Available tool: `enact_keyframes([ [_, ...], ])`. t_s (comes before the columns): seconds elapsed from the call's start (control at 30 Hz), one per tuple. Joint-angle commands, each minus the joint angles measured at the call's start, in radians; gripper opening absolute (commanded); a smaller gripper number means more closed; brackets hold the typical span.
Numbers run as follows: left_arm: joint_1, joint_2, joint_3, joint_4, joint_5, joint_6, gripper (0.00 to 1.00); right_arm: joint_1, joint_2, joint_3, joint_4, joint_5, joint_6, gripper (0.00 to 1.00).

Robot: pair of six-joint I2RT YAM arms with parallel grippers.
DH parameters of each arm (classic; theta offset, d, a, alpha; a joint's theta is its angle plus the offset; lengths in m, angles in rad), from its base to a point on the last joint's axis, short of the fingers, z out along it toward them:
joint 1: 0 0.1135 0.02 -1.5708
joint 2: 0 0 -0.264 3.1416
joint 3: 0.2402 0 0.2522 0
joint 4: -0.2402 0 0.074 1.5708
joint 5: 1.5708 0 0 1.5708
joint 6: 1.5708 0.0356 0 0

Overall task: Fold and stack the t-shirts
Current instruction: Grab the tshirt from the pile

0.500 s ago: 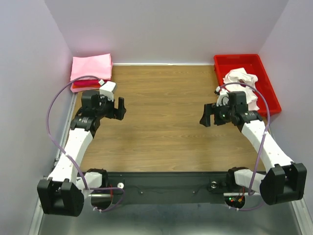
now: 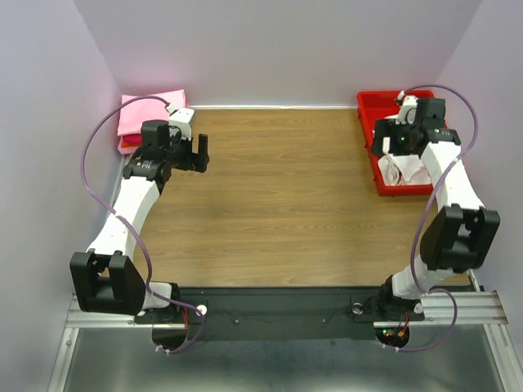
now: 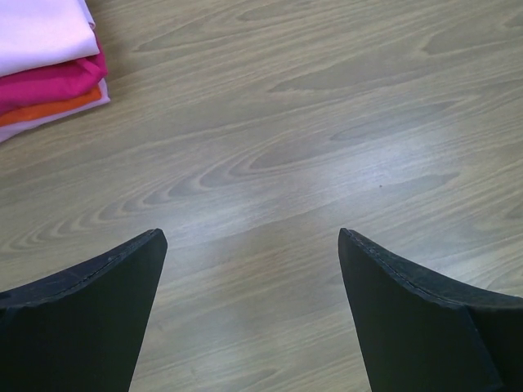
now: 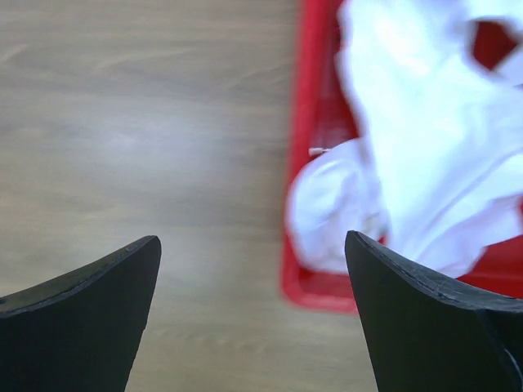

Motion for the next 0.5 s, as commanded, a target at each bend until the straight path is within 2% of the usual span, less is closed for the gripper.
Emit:
enact_keyframes([
  [0.0, 0.002, 0.003, 0.042, 0.027, -0.013, 0.004, 0.99, -0.077, 0.125, 0.159, -0.008, 0.050, -0.054, 1.00],
  [0.23, 0.003, 0.029, 0.022, 0.041, -0.023, 0.002, 0.99, -0.110, 0.355, 0.354, 0.009, 0.137, -0.044, 1.00],
  [0.47, 0.003, 0.055, 0.015, 0.039, -0.030, 0.013, 0.99, -0.121, 0.561, 0.464, 0.014, 0.181, -0.033, 1.00],
])
